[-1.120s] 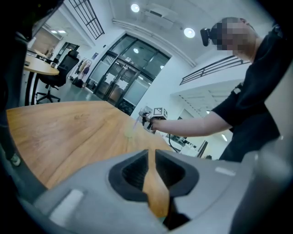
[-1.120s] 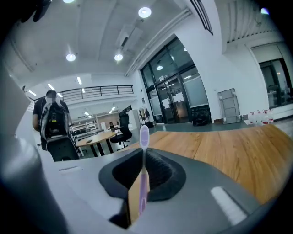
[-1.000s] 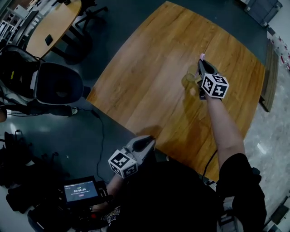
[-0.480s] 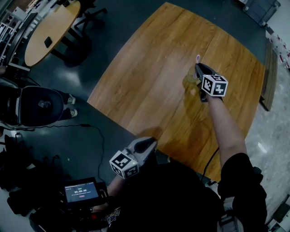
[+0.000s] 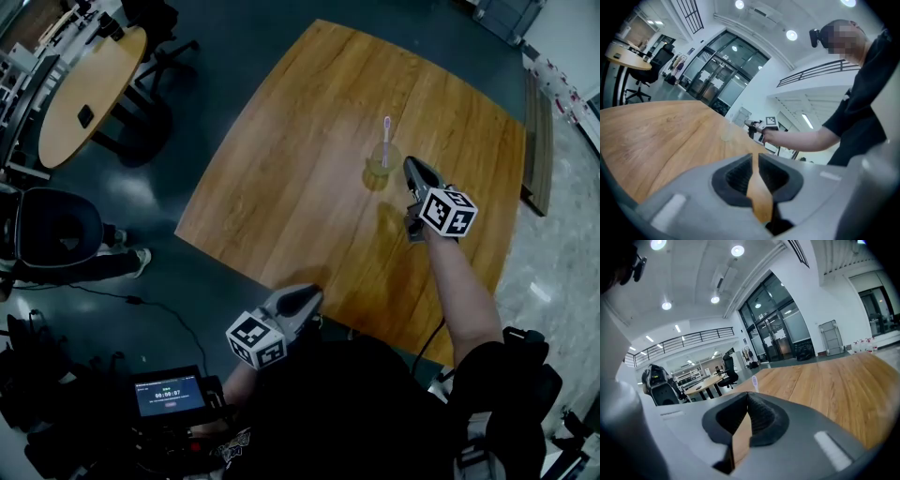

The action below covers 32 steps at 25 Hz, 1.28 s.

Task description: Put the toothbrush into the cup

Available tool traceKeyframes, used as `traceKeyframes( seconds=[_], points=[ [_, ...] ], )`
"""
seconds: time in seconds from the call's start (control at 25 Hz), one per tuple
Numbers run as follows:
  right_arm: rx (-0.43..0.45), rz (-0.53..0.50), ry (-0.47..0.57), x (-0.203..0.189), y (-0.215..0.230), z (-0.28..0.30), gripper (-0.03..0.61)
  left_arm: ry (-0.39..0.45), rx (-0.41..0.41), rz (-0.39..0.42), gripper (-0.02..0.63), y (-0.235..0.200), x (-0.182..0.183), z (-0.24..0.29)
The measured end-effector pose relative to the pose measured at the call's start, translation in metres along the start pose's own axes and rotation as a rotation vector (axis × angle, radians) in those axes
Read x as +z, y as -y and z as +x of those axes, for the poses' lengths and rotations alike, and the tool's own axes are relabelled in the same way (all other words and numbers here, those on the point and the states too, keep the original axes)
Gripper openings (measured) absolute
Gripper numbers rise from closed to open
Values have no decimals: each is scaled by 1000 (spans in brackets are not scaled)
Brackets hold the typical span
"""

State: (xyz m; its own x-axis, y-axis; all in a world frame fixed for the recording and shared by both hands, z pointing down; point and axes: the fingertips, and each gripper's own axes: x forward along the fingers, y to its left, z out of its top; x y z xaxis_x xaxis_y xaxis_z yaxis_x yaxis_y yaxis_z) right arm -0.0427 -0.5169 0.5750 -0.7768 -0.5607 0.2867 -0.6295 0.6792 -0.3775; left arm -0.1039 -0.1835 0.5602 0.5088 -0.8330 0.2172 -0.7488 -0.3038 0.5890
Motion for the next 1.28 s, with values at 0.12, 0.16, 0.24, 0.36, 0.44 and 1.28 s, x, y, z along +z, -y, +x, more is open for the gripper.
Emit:
traceKeyframes(
  seconds=[0.12, 0.16, 0.24, 0.36, 0.44, 1.28],
  points=[
    [32, 52, 34, -8, -37, -37, 6, -21, -68, 16, 38, -7, 6, 1],
    [40, 71, 46, -12, -49, -53, 6, -28, -92, 21, 36, -5, 6, 4],
    [47, 114, 75, -19, -71, -90, 6, -43, -149, 30, 32, 2, 6, 14],
    [49, 163, 116, -33, -110, -140, 6, -78, -239, 50, 29, 12, 7, 27],
    [57, 176, 125, -42, -138, -168, 6, -100, -280, 64, 28, 21, 9, 35],
    [181, 149, 205, -135, -261, -399, 5, -82, -249, 107, 2, 188, -90, -46]
  ],
)
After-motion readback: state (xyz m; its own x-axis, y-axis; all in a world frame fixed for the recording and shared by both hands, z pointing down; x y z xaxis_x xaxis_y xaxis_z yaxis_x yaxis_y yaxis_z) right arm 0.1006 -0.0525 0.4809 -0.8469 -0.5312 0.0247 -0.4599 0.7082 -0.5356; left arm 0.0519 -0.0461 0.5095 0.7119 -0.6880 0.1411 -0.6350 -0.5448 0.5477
